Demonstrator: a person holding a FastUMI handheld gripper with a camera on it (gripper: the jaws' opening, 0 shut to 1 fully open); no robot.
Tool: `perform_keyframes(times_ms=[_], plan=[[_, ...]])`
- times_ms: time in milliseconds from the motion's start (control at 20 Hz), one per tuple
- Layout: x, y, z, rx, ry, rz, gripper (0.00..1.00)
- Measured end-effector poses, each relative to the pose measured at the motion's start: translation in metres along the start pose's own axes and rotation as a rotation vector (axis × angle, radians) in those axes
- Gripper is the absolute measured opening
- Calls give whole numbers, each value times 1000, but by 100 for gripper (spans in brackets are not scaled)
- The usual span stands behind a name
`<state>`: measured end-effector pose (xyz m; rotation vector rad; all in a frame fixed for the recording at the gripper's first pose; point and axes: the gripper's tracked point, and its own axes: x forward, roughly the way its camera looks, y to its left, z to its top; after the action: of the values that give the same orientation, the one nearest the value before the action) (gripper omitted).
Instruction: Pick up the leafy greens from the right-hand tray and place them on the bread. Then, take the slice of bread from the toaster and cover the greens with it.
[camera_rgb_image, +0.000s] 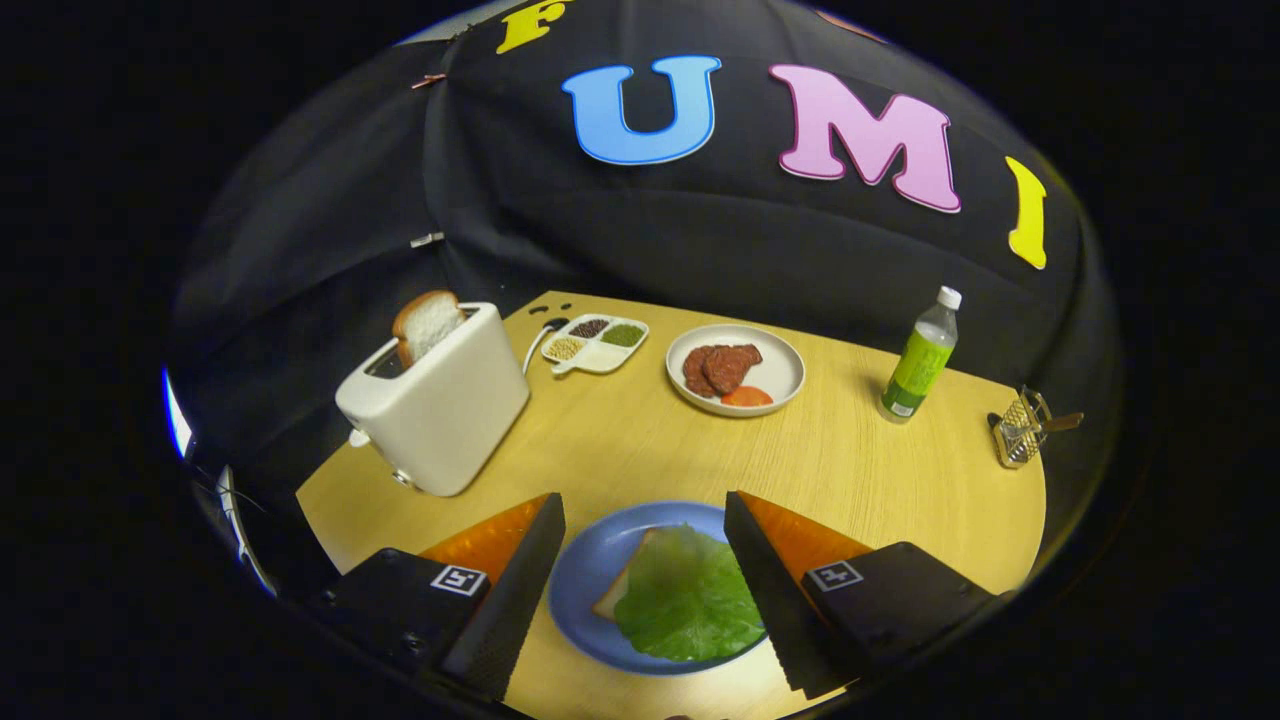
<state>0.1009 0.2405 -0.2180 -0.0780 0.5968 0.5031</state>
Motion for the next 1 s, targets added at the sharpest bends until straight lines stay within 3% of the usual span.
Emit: perform_keyframes(times_ms=[500,1000], plan=[[15,71,92,-64,-125,54,100],[67,179,130,-112,-148,160,100]])
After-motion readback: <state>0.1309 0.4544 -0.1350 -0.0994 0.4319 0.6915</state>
